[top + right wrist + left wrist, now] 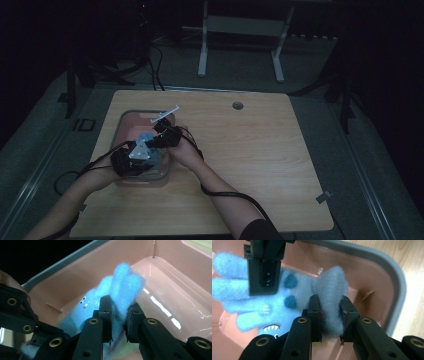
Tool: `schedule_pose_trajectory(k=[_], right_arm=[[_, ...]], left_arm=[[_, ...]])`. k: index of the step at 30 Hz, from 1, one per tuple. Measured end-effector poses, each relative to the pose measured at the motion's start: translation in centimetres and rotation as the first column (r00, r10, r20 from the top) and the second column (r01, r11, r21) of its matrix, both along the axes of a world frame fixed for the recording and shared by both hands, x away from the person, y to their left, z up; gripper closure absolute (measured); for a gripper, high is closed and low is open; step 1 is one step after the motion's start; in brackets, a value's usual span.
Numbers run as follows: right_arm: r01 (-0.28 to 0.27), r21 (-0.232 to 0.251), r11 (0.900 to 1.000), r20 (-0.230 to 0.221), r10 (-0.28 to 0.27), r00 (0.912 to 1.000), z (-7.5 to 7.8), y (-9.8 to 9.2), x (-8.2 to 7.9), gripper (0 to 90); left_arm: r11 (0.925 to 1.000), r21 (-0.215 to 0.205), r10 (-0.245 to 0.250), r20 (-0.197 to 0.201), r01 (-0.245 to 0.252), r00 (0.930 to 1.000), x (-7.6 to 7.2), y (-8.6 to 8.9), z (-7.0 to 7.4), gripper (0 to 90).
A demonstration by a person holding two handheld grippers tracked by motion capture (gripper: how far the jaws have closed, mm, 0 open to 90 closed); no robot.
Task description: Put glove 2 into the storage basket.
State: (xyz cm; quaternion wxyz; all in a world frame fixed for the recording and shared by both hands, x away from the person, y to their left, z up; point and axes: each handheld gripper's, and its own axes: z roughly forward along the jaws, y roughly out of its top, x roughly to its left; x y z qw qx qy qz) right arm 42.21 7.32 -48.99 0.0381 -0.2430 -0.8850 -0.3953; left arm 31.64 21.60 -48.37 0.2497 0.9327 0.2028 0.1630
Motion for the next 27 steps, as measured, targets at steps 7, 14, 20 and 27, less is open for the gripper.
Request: schedule_pose_trajectory(k=[7,14,20,27], right_arm=[[0.002,-0.046,0.999,0.03,0.0,0.9995,0.1,0.5,0.1,71.8],[0.026,-0.059,0.998,0.049,-0.023,0.9985,0.2,0.1,0.3,55.0],[0.02,-0.047,0.999,0.044,-0.018,0.9989,0.6,-0.6,0.1,48.2],[0.009,-0.011,1.0,0.06,-0.008,0.9982,1.9,-1.9,-0.6,40.1]], left_arm=[[0.9999,0.01,0.0,-0.032,0.0,0.9995,0.8,0.0,-0.7,75.1],[0.9999,0.014,-0.009,-0.051,0.01,0.9986,1.0,-0.3,-0.9,73.7],[0.9999,-0.006,0.014,-0.03,-0.014,0.9995,0.9,-0.2,-0.6,62.1],[0.997,-0.041,0.065,-0.019,-0.065,0.9977,0.3,-0.1,0.8,39.5]])
